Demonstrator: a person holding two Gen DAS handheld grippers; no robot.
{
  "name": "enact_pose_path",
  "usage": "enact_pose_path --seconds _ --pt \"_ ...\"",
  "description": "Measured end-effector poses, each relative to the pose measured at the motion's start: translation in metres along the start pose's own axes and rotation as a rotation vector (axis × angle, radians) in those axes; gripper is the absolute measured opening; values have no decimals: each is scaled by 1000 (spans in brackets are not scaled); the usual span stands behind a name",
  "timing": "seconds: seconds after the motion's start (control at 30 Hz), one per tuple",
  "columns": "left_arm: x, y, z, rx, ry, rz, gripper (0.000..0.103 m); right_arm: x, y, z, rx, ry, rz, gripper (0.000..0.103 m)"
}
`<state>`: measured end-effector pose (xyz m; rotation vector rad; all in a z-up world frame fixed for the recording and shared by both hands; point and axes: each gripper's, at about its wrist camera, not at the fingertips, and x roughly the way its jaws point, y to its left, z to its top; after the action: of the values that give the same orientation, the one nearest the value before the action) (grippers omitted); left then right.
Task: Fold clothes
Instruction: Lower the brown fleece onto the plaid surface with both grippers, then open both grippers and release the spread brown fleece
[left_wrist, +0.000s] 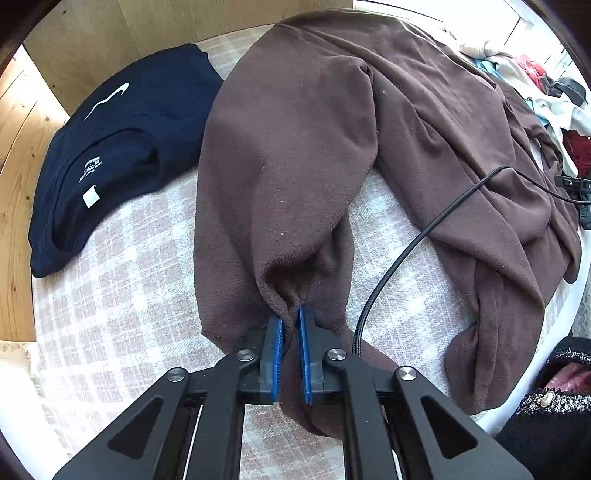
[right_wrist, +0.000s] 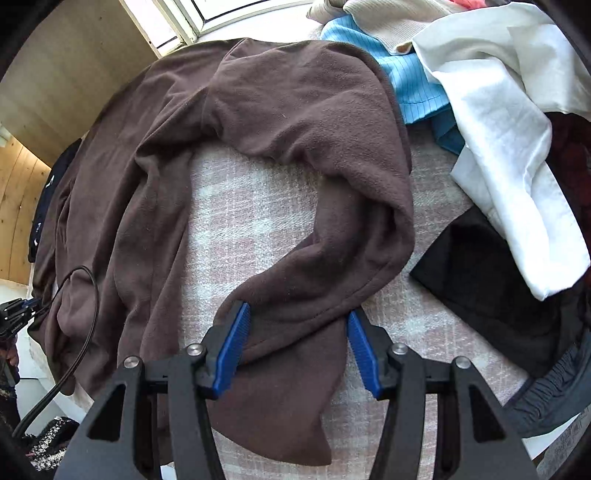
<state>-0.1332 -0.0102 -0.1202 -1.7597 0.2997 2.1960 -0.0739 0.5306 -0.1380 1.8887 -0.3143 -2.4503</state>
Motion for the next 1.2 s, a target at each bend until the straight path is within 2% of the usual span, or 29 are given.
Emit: enact_pose_path --seconds 0.1,0.23,0.27,0.33,0.43,0.47,0.5,0.57,0.6,0.63,0.73,0.8,0.9,0.93,1.0,1.1,1.2 --pt "-14 8 2 -32 -33 -30 5 3 10 -4 -62 -6 -43 55" --pt "-51 20 6 -34 -111 35 4 0 15 -5 -115 9 -47 14" --pt "-62 26 8 -34 -133 54 4 -4 14 -2 -123 17 -57 13" --pt "-82 42 15 -41 -168 109 4 -19 10 3 -174 4 -164 13" --pt "-105 76 31 -68 -196 238 5 -44 -13 16 -216 -43 -471 14" --pt "-106 90 38 -87 -192 286 8 -53 -22 20 -206 -61 -524 16" --pt "-106 99 41 -99 -184 325 13 -62 -29 22 -188 -77 -537 17" --pt "-106 112 41 -117 -174 380 14 -82 -26 17 -174 -131 -479 22" --pt "-109 116 38 -126 -176 394 15 -91 -16 10 -189 -159 -446 30" --pt "-114 117 32 -131 -187 385 15 -99 -5 4 -204 -187 -413 38" --pt "-135 106 13 -111 -234 311 19 -121 28 -24 -275 -247 -297 49" --pt "-142 79 -2 -42 -241 212 20 -123 56 -54 -324 -264 -205 51" --pt "-147 28 -28 81 -239 55 36 -116 94 -98 -363 -255 -67 51" --pt "-143 5 -38 129 -226 8 36 -116 106 -112 -365 -250 -27 51" --pt "-129 -35 -52 187 -197 -94 36 -104 121 -130 -345 -253 24 51" --pt "-100 -88 -64 223 -143 -227 36 -73 133 -140 -291 -185 53 51" --pt "-75 -128 -74 280 -94 -203 37 -52 146 -149 -292 -157 58 51"
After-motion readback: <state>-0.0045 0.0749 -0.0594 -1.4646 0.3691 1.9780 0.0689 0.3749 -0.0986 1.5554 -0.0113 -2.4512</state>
